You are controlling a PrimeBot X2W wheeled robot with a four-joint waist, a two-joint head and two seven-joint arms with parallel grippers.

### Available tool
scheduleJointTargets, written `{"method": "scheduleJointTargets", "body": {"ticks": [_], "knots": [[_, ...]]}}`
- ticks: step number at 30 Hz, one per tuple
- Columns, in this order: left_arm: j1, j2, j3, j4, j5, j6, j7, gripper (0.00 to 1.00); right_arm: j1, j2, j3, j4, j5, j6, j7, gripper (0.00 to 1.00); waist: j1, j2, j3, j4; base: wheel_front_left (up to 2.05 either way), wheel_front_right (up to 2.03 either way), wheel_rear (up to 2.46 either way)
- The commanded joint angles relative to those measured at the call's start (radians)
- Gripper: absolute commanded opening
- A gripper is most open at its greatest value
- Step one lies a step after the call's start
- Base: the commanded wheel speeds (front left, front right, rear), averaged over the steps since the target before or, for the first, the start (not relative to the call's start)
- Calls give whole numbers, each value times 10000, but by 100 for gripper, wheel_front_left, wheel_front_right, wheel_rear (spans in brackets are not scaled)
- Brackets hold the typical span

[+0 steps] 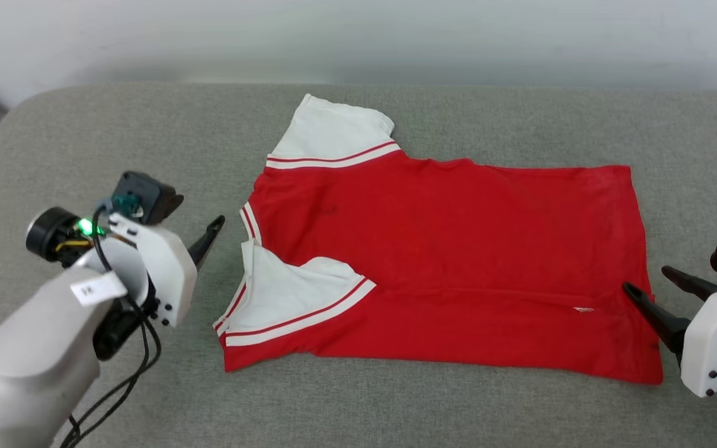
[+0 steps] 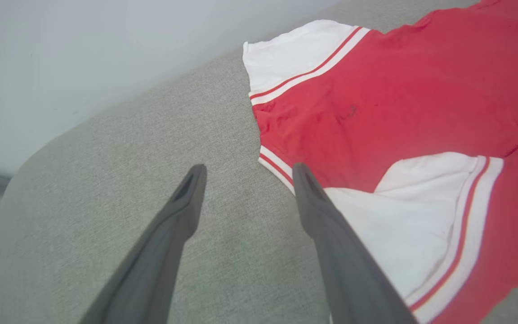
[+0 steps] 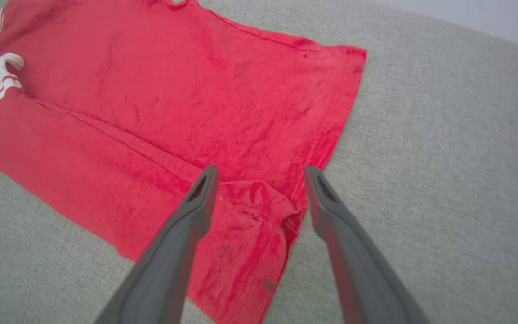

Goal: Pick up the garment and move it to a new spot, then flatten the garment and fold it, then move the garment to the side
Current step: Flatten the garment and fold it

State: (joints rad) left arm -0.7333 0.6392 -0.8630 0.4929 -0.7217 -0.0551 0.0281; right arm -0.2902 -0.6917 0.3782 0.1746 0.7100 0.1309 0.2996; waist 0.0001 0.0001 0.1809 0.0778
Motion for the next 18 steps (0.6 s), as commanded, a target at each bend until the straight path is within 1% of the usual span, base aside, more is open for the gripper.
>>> {"method": "scheduleJointTargets", "body": {"ticks": [1,5,10,13,15,18], "knots": [[-217,115,20,-256,-227,-67,568,100,136,18,-94,-72,-62,-5,35,100,-1,-1,-134,90,0,0,0],[-614,391,-82,-937,-1004,-279,2650,100,252,127,-238,-232,-192,-5,164,100,-1,-1,-199,118,0,0,0],[-877,551,-430,-1458,-1974,-428,5196,100,218,254,-275,-415,-337,-5,344,100,-1,-1,-160,37,0,0,0],[-891,615,-662,-1604,-2406,-479,6350,100,176,326,-212,-511,-353,-5,508,100,-1,-1,-67,-84,0,0,0],[-852,653,-823,-1616,-2565,-468,6913,100,124,371,-156,-544,-365,-5,597,100,-1,-1,17,-180,0,0,0],[-733,626,-973,-1492,-2689,-409,7354,100,10,436,-81,-574,-354,-4,684,100,-1,-1,153,-330,0,0,0]]}}
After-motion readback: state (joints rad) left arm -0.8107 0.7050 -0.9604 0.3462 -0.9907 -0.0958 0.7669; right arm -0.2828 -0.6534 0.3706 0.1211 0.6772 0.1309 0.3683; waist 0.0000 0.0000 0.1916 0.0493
